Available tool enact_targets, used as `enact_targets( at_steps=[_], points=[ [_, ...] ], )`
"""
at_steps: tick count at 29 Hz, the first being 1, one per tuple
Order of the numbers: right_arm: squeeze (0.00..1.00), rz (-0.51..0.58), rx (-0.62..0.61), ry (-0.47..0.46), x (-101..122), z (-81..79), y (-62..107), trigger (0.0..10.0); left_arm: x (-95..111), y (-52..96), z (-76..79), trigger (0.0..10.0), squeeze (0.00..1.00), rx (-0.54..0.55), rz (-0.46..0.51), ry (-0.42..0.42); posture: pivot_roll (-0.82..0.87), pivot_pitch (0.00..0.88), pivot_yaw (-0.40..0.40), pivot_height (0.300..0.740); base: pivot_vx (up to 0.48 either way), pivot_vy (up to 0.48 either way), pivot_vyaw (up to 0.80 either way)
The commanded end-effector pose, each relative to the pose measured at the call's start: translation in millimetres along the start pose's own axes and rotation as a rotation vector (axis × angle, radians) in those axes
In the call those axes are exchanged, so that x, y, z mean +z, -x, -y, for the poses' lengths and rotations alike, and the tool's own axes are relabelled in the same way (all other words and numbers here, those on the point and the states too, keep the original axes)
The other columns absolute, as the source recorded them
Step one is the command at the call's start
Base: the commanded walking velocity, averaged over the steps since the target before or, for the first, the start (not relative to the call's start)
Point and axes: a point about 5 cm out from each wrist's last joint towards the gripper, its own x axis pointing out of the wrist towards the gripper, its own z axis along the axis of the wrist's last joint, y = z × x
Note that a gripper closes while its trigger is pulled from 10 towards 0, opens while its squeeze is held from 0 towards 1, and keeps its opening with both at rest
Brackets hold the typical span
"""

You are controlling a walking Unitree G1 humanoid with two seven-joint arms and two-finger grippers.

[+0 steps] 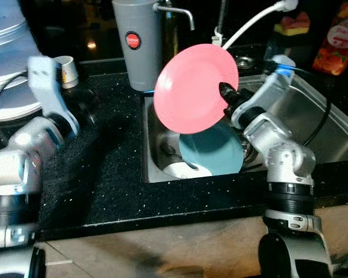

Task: Kitchen organization

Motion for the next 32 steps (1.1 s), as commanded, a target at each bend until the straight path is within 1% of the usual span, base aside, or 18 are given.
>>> enact_targets(
  at_steps=[1, 3, 4, 5, 6, 7, 8, 11, 12, 14, 16, 17, 18, 20, 23, 24, 26, 32],
  points=[
    [0.00, -0.023, 0.006, 0.097, -8.1, -4.2, -1.3, 10.0, 4.0, 3.8, 5.0, 10.0, 0.00, -0.049, -0.007, -0.113, 0.01, 0.012, 0.064, 0.740, 0.000, 0.000, 0.00],
    [0.00, -0.031, 0.012, 0.119, -10.2, -5.1, -1.0, 10.0, 3.5, 5.1, 8.4, 10.0, 0.00, -0.075, -0.013, -0.115, 0.02, 0.008, 0.059, 0.740, 0.000, 0.000, 0.00],
    [0.00, -0.058, 0.033, 0.236, -17.6, -7.7, -0.8, 10.0, 1.2, 8.9, 17.4, 10.0, 0.00, -0.167, -0.036, -0.104, 0.02, 0.008, 0.059, 0.740, 0.000, 0.000, 0.00],
    [0.00, -0.075, 0.050, 0.286, -22.3, -9.0, -0.9, 10.0, -0.5, 10.4, 22.0, 10.0, 0.00, -0.212, -0.052, -0.090, 0.02, 0.008, 0.059, 0.740, 0.000, 0.000, 0.00],
    [0.00, -0.075, 0.050, 0.286, -22.3, -9.0, -0.9, 10.0, -0.5, 10.4, 22.0, 10.0, 0.00, -0.212, -0.052, -0.090, 0.02, 0.008, 0.059, 0.740, 0.000, 0.000, 0.00],
    [0.00, -0.088, 0.062, 0.314, -25.9, -9.9, -0.5, 10.0, -2.1, 11.5, 25.4, 10.0, 0.00, -0.240, -0.064, -0.084, 0.02, 0.002, 0.056, 0.740, 0.000, 0.000, 0.00],
    [0.00, -0.120, 0.083, 0.366, -32.6, -10.9, -0.2, 10.0, -5.9, 12.7, 32.3, 10.0, 0.00, -0.294, -0.097, -0.075, 0.02, 0.002, 0.056, 0.740, 0.000, 0.000, 0.00],
    [0.00, -0.151, 0.101, 0.472, -40.9, -10.4, -0.1, 10.0, -13.9, 14.9, 38.4, 10.0, 0.00, -0.350, -0.151, -0.117, 0.02, 0.000, 0.059, 0.740, 0.000, 0.000, 0.00],
    [0.00, -0.151, 0.101, 0.472, -40.9, -10.4, -0.1, 10.0, -13.9, 14.9, 38.4, 10.0, 0.00, -0.350, -0.151, -0.117, 0.02, 0.000, 0.059, 0.740, 0.000, 0.000, 0.00],
    [0.00, -0.176, 0.119, 0.548, -46.8, -10.4, -0.2, 10.0, -20.0, 15.7, 41.3, 10.0, 0.00, -0.377, -0.183, -0.158, 0.01, 0.001, 0.061, 0.740, 0.000, 0.000, 0.00],
    [0.00, -0.176, 0.119, 0.548, -46.8, -10.4, -0.2, 10.0, -20.0, 15.7, 41.3, 10.0, 0.00, -0.377, -0.183, -0.158, 0.01, 0.001, 0.061, 0.740, 0.000, 0.000, 0.00],
    [0.00, -0.188, 0.129, 0.575, -48.9, -10.3, 0.1, 10.0, -21.8, 15.5, 42.2, 10.0, 0.00, -0.382, -0.192, -0.174, 0.01, 0.005, 0.057, 0.740, 0.000, 0.000, 0.00],
    [0.00, -0.188, 0.129, 0.575, -48.9, -10.3, 0.1, 10.0, -21.8, 15.5, 42.2, 10.0, 0.00, -0.382, -0.192, -0.174, 0.01, 0.005, 0.057, 0.740, 0.000, 0.000, 0.00],
    [0.00, -0.199, 0.145, 0.614, -50.7, -9.3, 0.6, 10.0, -22.4, 14.4, 42.2, 10.0, 0.00, -0.359, -0.198, -0.191, 0.01, 0.016, 0.039, 0.740, 0.000, 0.000, 0.00],
    [0.00, -0.213, 0.167, 0.666, -52.8, -8.8, 0.7, 10.0, -22.6, 13.6, 42.5, 10.0, 0.00, -0.330, -0.199, -0.192, 0.01, 0.021, 0.025, 0.740, 0.000, 0.000, 0.00],
    [0.00, -0.213, 0.167, 0.666, -52.8, -8.8, 0.7, 10.0, -22.6, 13.6, 42.5, 10.0, 0.00, -0.330, -0.199, -0.192, 0.01, 0.021, 0.025, 0.740, 0.000, 0.000, 0.00],
    [0.00, -0.227, 0.188, 0.708, -55.4, -8.3, 0.5, 10.0, -24.0, 15.6, 46.9, 10.0, 0.00, -0.348, -0.201, -0.192, 0.00, 0.026, 0.008, 0.740, 0.000, 0.000, 0.00],
    [0.00, -0.253, 0.219, 0.743, -62.9, -9.3, 1.4, 10.0, -23.7, 23.2, 49.1, 10.0, 0.00, -0.370, -0.212, -0.212, 0.01, 0.045, -0.016, 0.740, 0.000, 0.000, 0.00]
  ],
)
